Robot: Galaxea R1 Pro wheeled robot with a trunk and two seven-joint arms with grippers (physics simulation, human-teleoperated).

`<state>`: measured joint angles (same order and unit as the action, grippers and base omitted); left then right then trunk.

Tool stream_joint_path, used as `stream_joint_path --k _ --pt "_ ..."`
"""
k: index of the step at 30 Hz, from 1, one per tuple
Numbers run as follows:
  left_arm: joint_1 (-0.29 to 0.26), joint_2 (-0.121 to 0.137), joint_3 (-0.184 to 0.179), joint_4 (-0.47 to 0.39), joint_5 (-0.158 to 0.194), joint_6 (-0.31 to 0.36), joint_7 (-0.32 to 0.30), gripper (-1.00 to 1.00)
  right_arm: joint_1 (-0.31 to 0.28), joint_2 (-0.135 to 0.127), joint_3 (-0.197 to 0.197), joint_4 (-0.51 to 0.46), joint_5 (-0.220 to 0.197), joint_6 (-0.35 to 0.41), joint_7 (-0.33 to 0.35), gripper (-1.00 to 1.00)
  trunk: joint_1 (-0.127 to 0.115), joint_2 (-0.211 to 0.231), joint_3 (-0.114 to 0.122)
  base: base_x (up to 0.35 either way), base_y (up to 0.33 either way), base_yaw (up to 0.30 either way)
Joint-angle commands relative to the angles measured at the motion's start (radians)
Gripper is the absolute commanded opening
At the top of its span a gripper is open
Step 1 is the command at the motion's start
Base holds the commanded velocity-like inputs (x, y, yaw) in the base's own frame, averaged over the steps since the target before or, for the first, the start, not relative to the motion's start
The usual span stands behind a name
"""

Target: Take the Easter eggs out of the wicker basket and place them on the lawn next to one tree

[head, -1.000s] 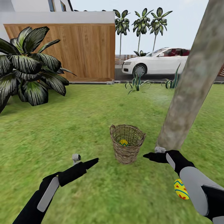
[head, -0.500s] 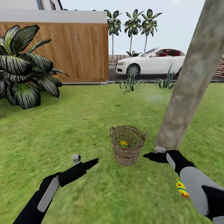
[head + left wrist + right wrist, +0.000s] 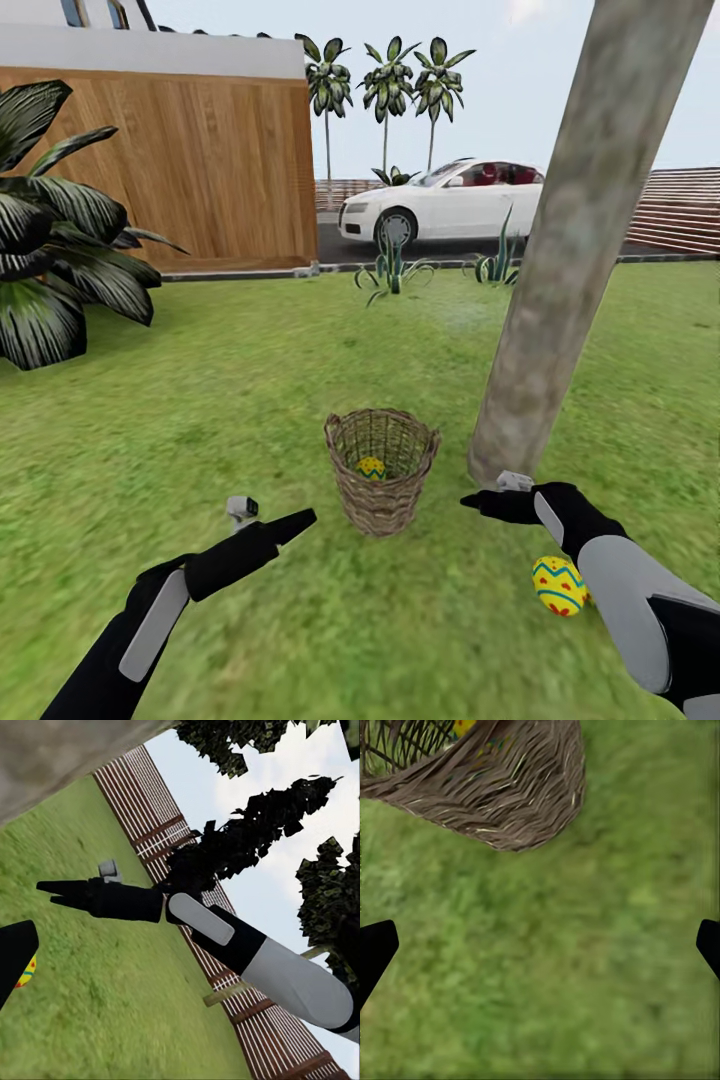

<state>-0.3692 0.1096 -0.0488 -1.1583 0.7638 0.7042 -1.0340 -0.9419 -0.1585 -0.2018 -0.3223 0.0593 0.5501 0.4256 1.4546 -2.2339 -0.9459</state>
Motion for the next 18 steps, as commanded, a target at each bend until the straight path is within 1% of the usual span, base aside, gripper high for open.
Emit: stream_joint_path --k 1,3,9,13,15,18 --pt "-0.001 0.001 -0.002 0.0 0.007 0.008 0.0 1.0 -0.001 0.0 -0.007 -0.001 0.007 0.006 0.006 1.0 -0.004 0.007 0.002 0.0 0.0 -0.014" --pt "-0.001 0.001 -0.002 0.0 0.007 0.009 -0.001 1.0 -0.001 0.001 -0.007 -0.001 0.007 0.007 0.012 1.0 -0.012 0.021 0.009 0.0 0.0 -0.007" --pt "-0.001 0.001 -0.002 0.001 0.006 0.009 -0.001 1.0 -0.001 0.001 -0.005 -0.001 0.008 0.052 0.1 1.0 -0.035 0.063 0.027 0.0 0.0 -0.001" --pt "-0.001 0.0 -0.001 0.002 0.006 0.01 0.0 1.0 -0.001 0.002 -0.002 -0.001 0.008 0.059 0.134 1.0 -0.05 0.091 0.04 0.0 0.0 0.0" --pt "-0.001 0.001 -0.001 0.002 0.005 0.01 0.0 1.0 -0.001 0.003 -0.001 -0.001 0.009 0.06 0.171 1.0 -0.058 0.105 0.046 0.0 0.0 0.0" --pt "-0.001 0.001 0.0 0.002 0.005 0.011 0.0 1.0 -0.001 0.003 -0.001 0.0 0.012 0.06 0.182 1.0 -0.069 0.126 0.056 0.0 0.0 0.0"
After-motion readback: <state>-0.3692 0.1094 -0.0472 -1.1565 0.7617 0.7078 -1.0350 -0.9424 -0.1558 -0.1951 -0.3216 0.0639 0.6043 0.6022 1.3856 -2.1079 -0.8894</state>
